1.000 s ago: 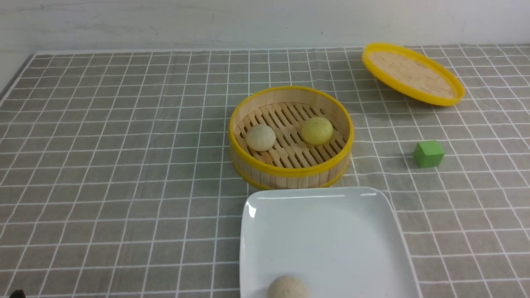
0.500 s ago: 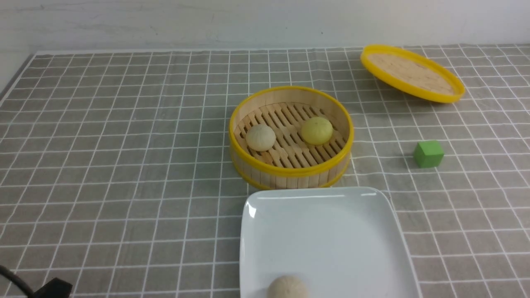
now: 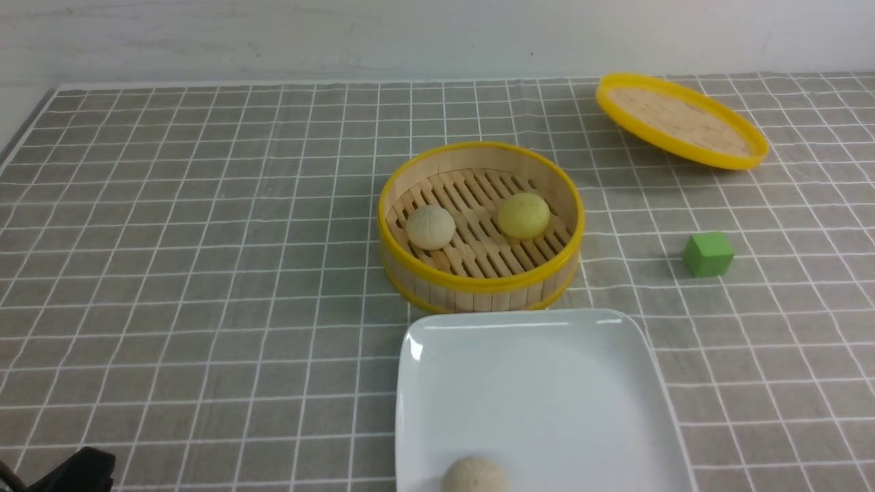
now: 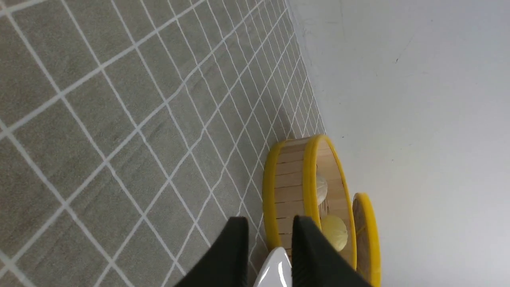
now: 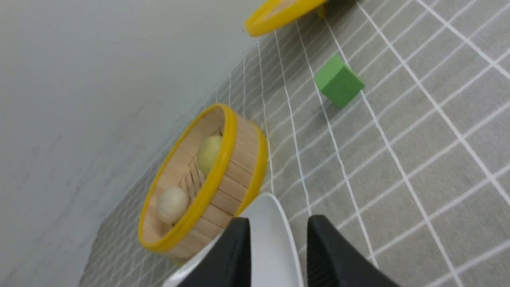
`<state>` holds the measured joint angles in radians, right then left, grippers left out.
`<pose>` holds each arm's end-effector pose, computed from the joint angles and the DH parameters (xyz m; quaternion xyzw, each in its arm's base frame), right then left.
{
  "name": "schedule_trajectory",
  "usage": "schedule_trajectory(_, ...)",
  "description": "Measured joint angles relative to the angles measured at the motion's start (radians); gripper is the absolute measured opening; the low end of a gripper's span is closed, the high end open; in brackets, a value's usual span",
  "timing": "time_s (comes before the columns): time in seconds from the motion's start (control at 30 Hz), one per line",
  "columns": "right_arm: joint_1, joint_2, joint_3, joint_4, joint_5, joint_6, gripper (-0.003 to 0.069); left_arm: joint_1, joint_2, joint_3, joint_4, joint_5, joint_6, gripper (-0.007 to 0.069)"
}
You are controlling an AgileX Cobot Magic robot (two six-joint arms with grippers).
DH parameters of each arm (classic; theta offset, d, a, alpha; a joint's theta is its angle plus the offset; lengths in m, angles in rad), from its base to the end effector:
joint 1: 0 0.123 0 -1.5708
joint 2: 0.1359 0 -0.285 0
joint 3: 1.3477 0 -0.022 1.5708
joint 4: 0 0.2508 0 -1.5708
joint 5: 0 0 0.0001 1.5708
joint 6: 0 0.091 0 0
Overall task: Put the steamed buns into the plate on the grey tablecloth.
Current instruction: 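Reach toward a bun in the bamboo steamer with the right gripper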
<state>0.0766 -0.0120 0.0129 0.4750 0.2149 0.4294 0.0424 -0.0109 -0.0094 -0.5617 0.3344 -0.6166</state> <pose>0.0544 0.0131 0.1921 0.2655 0.6942 0.3440 0.5738 0.0530 -0.0137 0.1913 -0.3836 0.6635 -0.3940 0.5073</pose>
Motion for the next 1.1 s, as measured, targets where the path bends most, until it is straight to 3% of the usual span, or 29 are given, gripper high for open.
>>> schedule_trajectory(0.17, 0.0, 0.067, -0.181, -0.063, -0.147, -0.136, 0.0043, 0.002, 0.044, -0.23, 0.097, 0.0, 0.253, 0.0029)
schedule_trajectory(0.27, -0.004, 0.181, -0.302, -0.111, -0.108, -0.234, -0.0005, 0.002, 0.141, -0.334, 0.134, 0.041, 0.323, 0.0002)
schedule_trajectory(0.5, -0.009, 0.724, -0.586, -0.256, 0.424, -0.301, 0.0001, 0.002, 0.572, -0.491, 0.18, 0.439, 0.415, 0.0002)
schedule_trajectory(0.63, 0.001, 1.043, -0.758, -0.267, 0.614, -0.33, 0.0006, 0.002, 0.769, -0.518, 0.179, 0.517, 0.529, 0.0002)
schedule_trajectory(0.73, 0.032, 1.186, -0.847, -0.228, 0.663, -0.386, 0.0013, 0.002, 0.827, -0.521, 0.161, 0.516, 0.573, 0.0002)
schedule_trajectory(0.9, 0.192, 1.561, -1.142, -0.105, 0.752, -0.56, 0.0076, 0.002, 0.883, -0.521, 0.103, 0.516, 0.617, 0.0002)
schedule_trajectory(1.1, 0.302, 1.873, -1.528, -0.137, 0.857, -0.594, 0.0182, 0.002, 0.883, -0.523, 0.096, 0.518, 0.617, 0.0013)
